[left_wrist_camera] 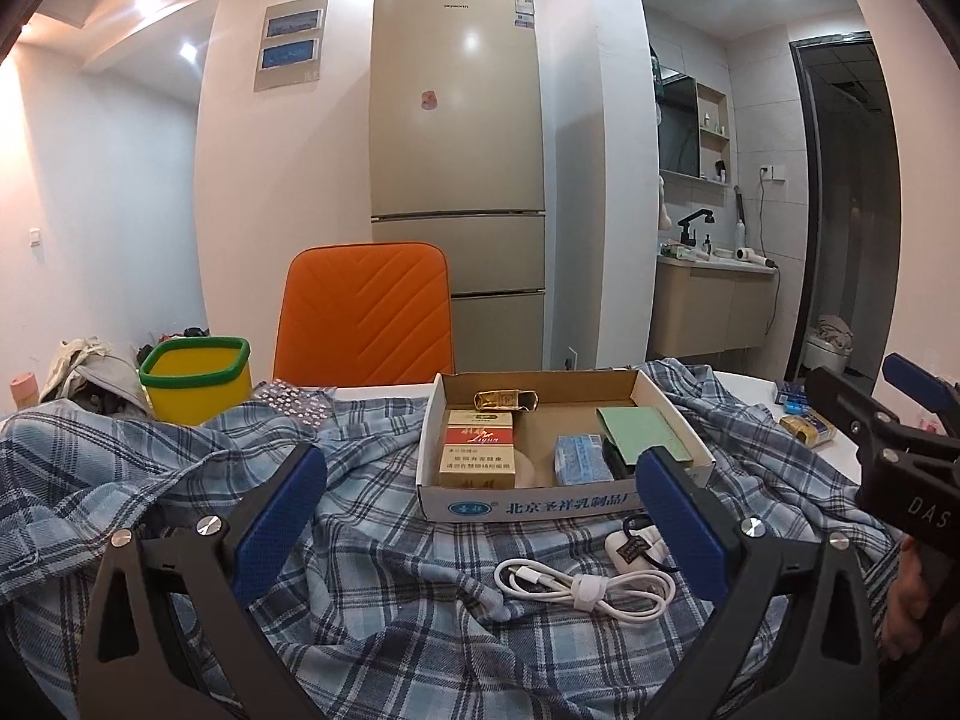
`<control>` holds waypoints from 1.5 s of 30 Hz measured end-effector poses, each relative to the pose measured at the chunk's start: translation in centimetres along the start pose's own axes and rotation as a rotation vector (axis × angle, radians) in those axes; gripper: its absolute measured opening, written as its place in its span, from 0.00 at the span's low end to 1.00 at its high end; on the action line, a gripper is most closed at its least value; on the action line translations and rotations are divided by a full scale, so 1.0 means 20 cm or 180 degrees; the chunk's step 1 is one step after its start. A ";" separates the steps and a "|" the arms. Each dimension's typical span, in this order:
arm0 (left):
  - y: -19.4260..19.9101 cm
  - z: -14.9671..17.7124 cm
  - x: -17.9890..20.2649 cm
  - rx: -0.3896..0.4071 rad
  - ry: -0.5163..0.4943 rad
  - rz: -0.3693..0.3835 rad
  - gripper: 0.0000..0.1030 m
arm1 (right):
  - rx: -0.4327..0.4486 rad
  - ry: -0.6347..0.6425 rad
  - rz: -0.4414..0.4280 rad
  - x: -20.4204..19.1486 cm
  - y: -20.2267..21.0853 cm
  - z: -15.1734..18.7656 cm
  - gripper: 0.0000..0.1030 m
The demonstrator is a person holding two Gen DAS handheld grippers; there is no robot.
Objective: Organize soft objects
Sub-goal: 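Move the left tool toward the white earphones and cable beside the box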
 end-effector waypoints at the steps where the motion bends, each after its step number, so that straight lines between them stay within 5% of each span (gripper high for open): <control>1: 0.00 0.00 0.00 0.0002 0.0002 -0.0002 1.00 | -0.0014 -0.0005 0.0004 0.00 0.00 0.00 1.00; 13: -0.07 0.06 0.03 -0.0275 -0.0032 0.0147 1.00 | -0.0090 0.0019 0.0016 0.00 -0.02 0.03 1.00; 19: -0.13 0.14 0.13 -0.0693 -0.0055 0.0640 0.99 | -0.0323 0.0050 -0.0003 0.00 -0.07 0.07 1.00; 33: -0.26 0.35 0.32 -0.1617 -0.0513 0.0959 0.99 | -0.0642 -0.0107 0.0046 0.07 -0.14 0.15 1.00; 36: -0.27 0.36 0.34 -0.1730 -0.0531 0.1045 0.99 | -0.0657 -0.0136 0.0051 0.08 -0.15 0.15 1.00; 39: -0.29 0.35 0.34 -0.1635 -0.0768 0.0795 0.99 | -0.0673 -0.0157 0.0058 0.09 -0.15 0.15 1.00; 45: -0.34 0.39 0.40 -0.1856 -0.1204 0.0947 0.99 | -0.0708 -0.0213 0.0061 0.10 -0.16 0.16 1.00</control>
Point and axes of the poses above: each gripper's, at about its wrist camera, not at the fingertips, and y roughly against the way its jaws point, x to its right, z to its underside, the point moved 10 cm from there along -y, roughly the way its jaws point, and after that the axes turned 2 degrees about -x, right-handed, at the moved point
